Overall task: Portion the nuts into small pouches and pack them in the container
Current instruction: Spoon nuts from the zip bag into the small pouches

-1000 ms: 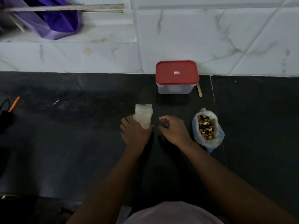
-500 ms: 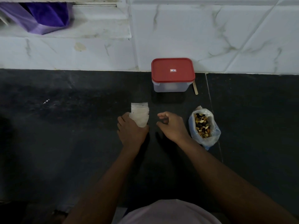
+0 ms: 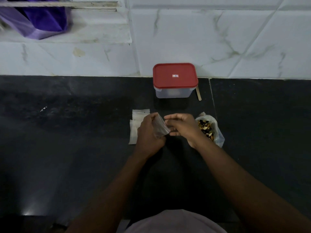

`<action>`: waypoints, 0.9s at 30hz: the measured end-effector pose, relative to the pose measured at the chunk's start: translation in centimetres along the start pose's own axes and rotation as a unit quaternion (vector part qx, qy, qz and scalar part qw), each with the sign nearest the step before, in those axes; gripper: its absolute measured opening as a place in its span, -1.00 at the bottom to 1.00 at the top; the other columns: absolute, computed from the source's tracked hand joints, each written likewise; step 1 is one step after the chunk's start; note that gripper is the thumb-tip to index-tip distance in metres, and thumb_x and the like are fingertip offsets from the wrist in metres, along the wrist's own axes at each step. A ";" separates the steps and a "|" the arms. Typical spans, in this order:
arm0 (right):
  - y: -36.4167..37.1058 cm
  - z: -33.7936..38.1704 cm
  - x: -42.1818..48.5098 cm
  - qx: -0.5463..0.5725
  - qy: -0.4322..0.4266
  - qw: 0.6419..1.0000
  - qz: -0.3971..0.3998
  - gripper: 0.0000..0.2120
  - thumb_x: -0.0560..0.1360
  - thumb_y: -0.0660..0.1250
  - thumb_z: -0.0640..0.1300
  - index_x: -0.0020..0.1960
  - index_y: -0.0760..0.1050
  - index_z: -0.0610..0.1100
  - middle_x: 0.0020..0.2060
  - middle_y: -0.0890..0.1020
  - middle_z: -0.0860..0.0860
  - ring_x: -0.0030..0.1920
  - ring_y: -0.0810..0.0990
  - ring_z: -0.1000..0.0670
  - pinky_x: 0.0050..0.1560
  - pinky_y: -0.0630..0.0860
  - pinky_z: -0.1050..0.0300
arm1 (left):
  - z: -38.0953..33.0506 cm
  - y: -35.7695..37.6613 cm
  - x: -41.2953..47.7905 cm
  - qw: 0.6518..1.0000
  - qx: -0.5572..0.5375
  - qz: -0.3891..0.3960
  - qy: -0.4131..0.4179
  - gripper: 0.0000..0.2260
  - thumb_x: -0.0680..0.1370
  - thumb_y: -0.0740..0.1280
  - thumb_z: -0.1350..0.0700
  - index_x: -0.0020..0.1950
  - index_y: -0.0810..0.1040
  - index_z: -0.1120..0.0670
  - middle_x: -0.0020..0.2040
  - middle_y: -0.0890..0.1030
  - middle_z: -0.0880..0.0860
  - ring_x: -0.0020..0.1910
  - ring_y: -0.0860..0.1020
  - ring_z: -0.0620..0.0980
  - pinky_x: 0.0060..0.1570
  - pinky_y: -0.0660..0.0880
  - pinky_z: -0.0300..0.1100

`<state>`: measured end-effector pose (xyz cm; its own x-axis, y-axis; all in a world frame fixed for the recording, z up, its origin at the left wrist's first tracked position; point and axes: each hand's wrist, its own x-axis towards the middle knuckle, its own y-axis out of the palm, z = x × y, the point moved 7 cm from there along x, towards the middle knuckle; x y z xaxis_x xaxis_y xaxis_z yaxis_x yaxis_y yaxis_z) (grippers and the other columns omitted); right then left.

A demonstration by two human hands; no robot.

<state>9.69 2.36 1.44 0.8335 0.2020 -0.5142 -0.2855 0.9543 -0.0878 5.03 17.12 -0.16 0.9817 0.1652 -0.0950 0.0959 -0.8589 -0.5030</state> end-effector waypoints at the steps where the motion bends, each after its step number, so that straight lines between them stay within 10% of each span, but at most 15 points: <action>1: -0.3 0.0 -0.2 0.006 0.002 1.000 0.005 -0.83 0.53 0.46 -0.21 0.12 0.65 -0.11 -0.06 0.75 -0.05 -0.18 0.71 0.05 -0.18 0.66 0.18 | -0.2 0.3 0.0 1.000 -0.009 0.007 0.010 -0.24 0.35 0.62 0.03 0.45 0.31 -0.07 0.31 0.46 -0.12 0.29 0.48 -0.14 0.30 0.51 0.00; 17: -6.3 -0.3 -1.5 -0.052 -0.036 0.994 -0.085 -0.84 0.47 0.48 -0.32 -0.02 0.56 -0.18 -0.21 0.68 -0.11 -0.28 0.70 0.02 -0.24 0.68 0.09 | -3.7 3.7 -0.1 0.995 -0.008 0.066 0.078 -0.39 0.40 0.60 -0.01 0.38 0.44 -0.07 0.28 0.50 -0.17 0.25 0.46 -0.31 0.20 0.43 -0.38; 27: -7.3 -0.5 -2.3 -0.034 -0.007 0.998 -0.044 -0.73 0.49 0.51 -0.26 0.17 0.58 -0.16 -0.06 0.70 -0.13 -0.27 0.72 0.06 -0.30 0.64 0.22 | -5.2 4.0 -0.5 0.992 -0.078 0.062 0.080 -0.51 0.44 0.59 0.03 0.31 0.52 -0.06 0.23 0.59 -0.16 0.25 0.55 -0.21 0.22 0.52 -0.25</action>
<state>9.62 -5.14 2.84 0.8632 0.1215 -0.4900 -0.2415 0.9518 -0.1894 5.82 11.06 2.35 0.9999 -0.0139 -0.0048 -0.0147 -0.9342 -0.3564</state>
